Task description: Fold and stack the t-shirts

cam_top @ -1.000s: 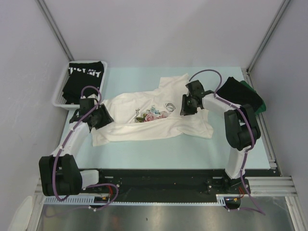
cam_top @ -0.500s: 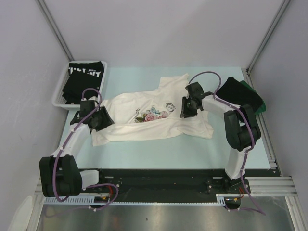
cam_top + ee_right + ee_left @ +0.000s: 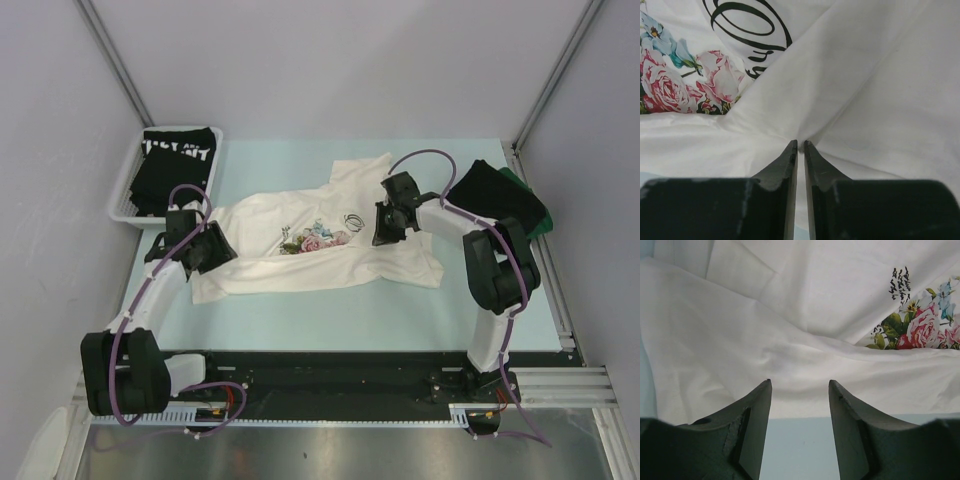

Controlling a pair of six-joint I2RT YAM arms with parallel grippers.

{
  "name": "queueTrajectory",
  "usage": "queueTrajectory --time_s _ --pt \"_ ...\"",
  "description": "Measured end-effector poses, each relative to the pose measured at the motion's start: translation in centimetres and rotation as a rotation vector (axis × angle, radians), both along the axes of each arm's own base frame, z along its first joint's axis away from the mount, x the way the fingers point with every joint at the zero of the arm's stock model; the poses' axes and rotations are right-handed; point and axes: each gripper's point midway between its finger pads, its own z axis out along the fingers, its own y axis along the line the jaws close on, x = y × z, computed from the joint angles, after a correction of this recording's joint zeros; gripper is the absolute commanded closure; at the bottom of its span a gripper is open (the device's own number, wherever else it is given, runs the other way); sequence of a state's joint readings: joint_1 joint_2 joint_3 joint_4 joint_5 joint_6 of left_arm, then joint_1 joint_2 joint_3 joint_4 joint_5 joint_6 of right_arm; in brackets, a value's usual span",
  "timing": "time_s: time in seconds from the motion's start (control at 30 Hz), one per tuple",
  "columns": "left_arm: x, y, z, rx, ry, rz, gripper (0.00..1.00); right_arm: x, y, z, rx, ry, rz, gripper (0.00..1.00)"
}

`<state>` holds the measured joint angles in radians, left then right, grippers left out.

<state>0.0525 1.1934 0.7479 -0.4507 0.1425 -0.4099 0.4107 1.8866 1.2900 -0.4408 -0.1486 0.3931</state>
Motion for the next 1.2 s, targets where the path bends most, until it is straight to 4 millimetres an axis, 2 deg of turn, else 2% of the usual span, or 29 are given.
queueTrajectory --time_s 0.13,0.43,0.83,0.97,1.2 --pt "0.0 0.0 0.1 0.000 -0.002 0.000 0.46 0.0 0.2 0.0 0.008 -0.002 0.005 1.00" --pt "0.0 0.0 0.1 0.000 -0.003 0.000 0.46 0.1 0.5 0.2 0.024 -0.005 0.014 1.00" --pt "0.0 0.0 0.1 0.000 -0.002 0.000 0.46 1.5 0.8 1.1 0.075 -0.046 0.013 1.00" --pt "0.0 0.0 0.1 0.000 -0.002 0.000 0.45 3.1 0.8 2.8 0.097 -0.087 0.003 1.00" --pt "-0.1 0.0 0.0 0.000 0.000 -0.001 0.45 8.4 1.9 7.5 0.139 -0.216 -0.003 1.00"
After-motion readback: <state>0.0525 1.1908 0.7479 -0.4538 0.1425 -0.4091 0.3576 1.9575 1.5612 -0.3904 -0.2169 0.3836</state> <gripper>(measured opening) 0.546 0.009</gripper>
